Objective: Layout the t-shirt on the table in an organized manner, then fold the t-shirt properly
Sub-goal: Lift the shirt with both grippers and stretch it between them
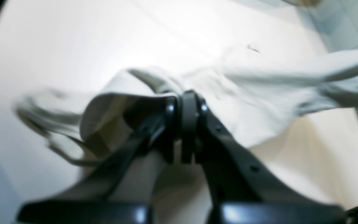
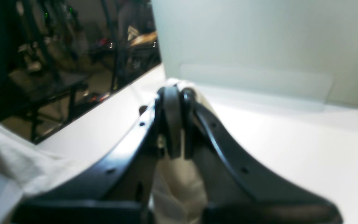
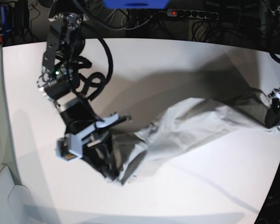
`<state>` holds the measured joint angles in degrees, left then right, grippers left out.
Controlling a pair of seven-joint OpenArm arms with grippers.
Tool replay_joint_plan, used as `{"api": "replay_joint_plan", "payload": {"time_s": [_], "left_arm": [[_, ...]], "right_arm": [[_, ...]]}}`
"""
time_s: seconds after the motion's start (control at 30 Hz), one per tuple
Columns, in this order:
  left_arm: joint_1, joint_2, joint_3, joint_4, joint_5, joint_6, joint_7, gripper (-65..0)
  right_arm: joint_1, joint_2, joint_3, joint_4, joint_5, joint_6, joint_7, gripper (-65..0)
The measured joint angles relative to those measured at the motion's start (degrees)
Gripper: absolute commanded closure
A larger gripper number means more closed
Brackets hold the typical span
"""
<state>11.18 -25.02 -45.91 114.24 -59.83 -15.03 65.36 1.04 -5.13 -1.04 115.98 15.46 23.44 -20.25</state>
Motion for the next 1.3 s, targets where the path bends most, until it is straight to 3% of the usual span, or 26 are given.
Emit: {"api": "replay_joint_plan", "payload": {"time_s": [0.1, 0.3, 0.4, 0.67, 0.8, 0.87, 0.97, 1.07, 1.17, 1.3], "left_arm": [[-3.21, -2.16, 0.52, -1.62, 0.09, -0.02, 0.57, 0.0], [-9.62, -4.35, 0.28, -2.29, 0.22, 0.0, 0.59, 0.0], [-13.33, -3.69, 2.54, -2.34, 0.11, 0.02, 0.28, 0.0], [-21.07, 4.55, 16.55, -2.38, 0.24, 0.0, 0.55, 0.0], [-24.72, 6.47, 21.44, -2.34, 1.73, 0.02, 0.28, 0.0], [-26.38, 6.6, 23.37, -2.4, 3.28, 0.09, 0.83, 0.0], [-29.83, 6.36, 25.75, -2.43, 3.45, 0.17, 0.35, 0.0], [-32.06, 5.75, 25.99, -2.38, 3.74, 0.2, 0.44, 0.0], [-35.5, 3.52, 28.11, -2.43, 3.89, 0.2, 1.09, 0.0], [-40.28, 2.95, 29.88, -2.19, 3.02, 0.02, 0.09, 0.0]], "right_arm": [[3.32, 0.33, 4.87, -0.59, -0.24, -3.96, -0.09, 0.0], [7.85, 2.14, 11.5, -1.01, -0.22, -4.02, -0.09, 0.0], [8.66, 2.25, 12.22, -0.76, 0.04, -4.22, 0.2, 0.0], [7.93, -0.61, 13.35, -0.35, 0.0, -4.22, 0.46, 0.0], [8.92, -1.25, 13.44, -0.31, -0.09, -4.24, 4.13, 0.0], [10.73, -1.22, 14.32, -0.26, -0.15, -5.09, 4.33, 0.0], [13.4, -1.01, 17.64, -0.22, -0.2, -9.22, 5.46, 0.0], [15.3, 2.67, 21.33, -0.2, -0.04, -10.93, 6.14, 0.0], [17.38, 3.56, 24.13, -0.2, -0.2, -14.32, 6.99, 0.0], [18.34, 3.21, 26.47, 0.0, -0.02, -14.12, 6.82, 0.0]]}}
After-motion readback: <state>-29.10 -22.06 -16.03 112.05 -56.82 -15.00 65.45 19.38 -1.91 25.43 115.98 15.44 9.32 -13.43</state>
